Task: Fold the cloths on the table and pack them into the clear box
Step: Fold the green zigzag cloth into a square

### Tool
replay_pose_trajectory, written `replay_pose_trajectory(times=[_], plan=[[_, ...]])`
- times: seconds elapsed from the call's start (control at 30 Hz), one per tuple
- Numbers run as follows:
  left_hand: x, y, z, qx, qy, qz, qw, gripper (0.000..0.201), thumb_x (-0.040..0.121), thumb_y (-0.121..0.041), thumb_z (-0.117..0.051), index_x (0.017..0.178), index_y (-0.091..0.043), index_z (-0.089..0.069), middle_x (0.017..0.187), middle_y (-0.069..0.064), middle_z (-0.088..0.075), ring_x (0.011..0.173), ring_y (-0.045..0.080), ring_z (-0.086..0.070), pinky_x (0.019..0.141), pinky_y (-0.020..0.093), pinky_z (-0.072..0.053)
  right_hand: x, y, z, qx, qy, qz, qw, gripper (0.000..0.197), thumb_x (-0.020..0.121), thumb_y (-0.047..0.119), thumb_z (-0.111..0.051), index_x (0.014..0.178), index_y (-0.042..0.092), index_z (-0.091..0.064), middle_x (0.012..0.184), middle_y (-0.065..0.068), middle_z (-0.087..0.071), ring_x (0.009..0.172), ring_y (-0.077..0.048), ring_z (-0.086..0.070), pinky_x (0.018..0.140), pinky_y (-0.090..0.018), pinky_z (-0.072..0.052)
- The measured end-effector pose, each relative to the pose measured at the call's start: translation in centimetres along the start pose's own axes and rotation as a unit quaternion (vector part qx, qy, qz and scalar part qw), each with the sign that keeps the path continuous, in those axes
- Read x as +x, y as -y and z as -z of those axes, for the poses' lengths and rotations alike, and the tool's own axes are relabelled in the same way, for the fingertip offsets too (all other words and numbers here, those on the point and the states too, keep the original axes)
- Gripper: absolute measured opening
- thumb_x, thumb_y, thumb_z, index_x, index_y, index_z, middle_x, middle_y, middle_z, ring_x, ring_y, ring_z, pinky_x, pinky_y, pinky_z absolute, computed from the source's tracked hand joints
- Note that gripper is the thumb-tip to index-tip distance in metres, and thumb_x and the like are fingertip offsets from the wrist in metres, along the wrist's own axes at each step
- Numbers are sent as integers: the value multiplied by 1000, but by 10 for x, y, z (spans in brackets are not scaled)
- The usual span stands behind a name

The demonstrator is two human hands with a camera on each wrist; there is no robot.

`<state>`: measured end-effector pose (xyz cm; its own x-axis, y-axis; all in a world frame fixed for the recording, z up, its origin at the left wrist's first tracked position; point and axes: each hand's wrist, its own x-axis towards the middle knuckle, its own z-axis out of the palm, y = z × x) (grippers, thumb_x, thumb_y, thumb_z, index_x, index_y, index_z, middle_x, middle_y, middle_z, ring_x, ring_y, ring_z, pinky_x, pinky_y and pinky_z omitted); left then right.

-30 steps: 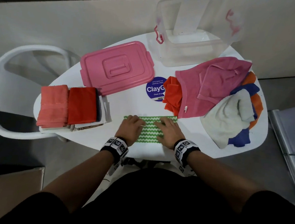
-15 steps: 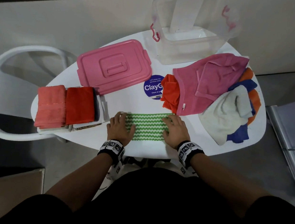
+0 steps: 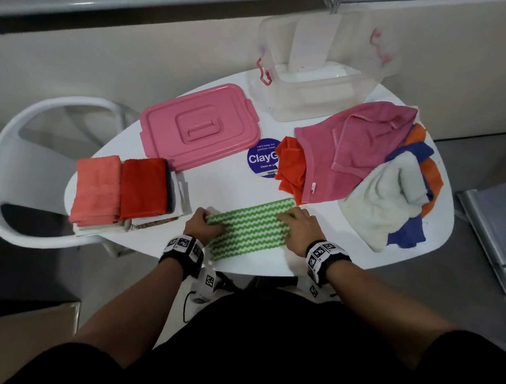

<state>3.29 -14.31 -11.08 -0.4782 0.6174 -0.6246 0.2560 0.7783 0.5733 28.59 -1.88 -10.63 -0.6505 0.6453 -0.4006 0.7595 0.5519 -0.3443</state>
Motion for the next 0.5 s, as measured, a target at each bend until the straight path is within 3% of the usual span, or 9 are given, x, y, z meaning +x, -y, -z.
replay_pose_trajectory(times=[0.07,0.1,0.2,0.27,0.33,0.43,0.5], plan=[[-3,0,3,-66,13,30,997,47,63,-40,-73,97,-20,-48,93,7,-62,80,24,-61,68,34,-53,1,7,3,67,-42,1,997,53,78,11,-68,129,24,-60,127,-1,-50,117,-23,-48,99,-37,-40],[-3,-2,2,-112,25,46,992,43,69,-32,-76,100,-20,-47,99,12,-63,79,27,-63,66,37,-56,2,13,5,116,-48,-1,992,49,78,15,-71,125,24,-63,123,1,-51,114,-21,-51,99,-37,-42],[-11,-23,-3,-233,67,67,968,39,87,-7,-68,117,-18,-45,100,22,-65,65,31,-65,55,39,-58,2,34,11,277,66,2,959,60,73,36,-85,126,27,-60,116,7,-55,104,-14,-56,89,-28,-48],[-16,-40,-11,-267,95,52,958,44,89,-10,-66,125,-26,-45,96,21,-68,64,32,-68,55,38,-57,2,48,13,327,143,-1,934,80,64,49,-88,133,28,-53,120,8,-59,106,-11,-57,88,-24,-46],[-19,-52,-19,-280,116,32,952,41,92,-16,-64,126,-33,-49,98,19,-70,70,31,-71,55,34,-56,5,54,10,356,169,-7,919,84,60,57,-86,132,30,-52,121,10,-62,106,-9,-60,92,-26,-47],[-21,-64,-24,-311,132,27,941,25,95,-28,-60,118,-19,-62,92,12,-70,73,28,-71,58,31,-55,12,55,4,367,142,-42,918,83,62,61,-82,131,23,-54,124,5,-65,109,-16,-63,96,-33,-48],[-16,-68,-24,-317,132,42,938,31,93,-33,-56,106,-8,-66,90,13,-67,73,28,-68,63,33,-54,18,46,3,324,100,-67,938,63,79,40,-77,132,13,-56,124,-5,-65,108,-22,-63,88,-28,-48]])
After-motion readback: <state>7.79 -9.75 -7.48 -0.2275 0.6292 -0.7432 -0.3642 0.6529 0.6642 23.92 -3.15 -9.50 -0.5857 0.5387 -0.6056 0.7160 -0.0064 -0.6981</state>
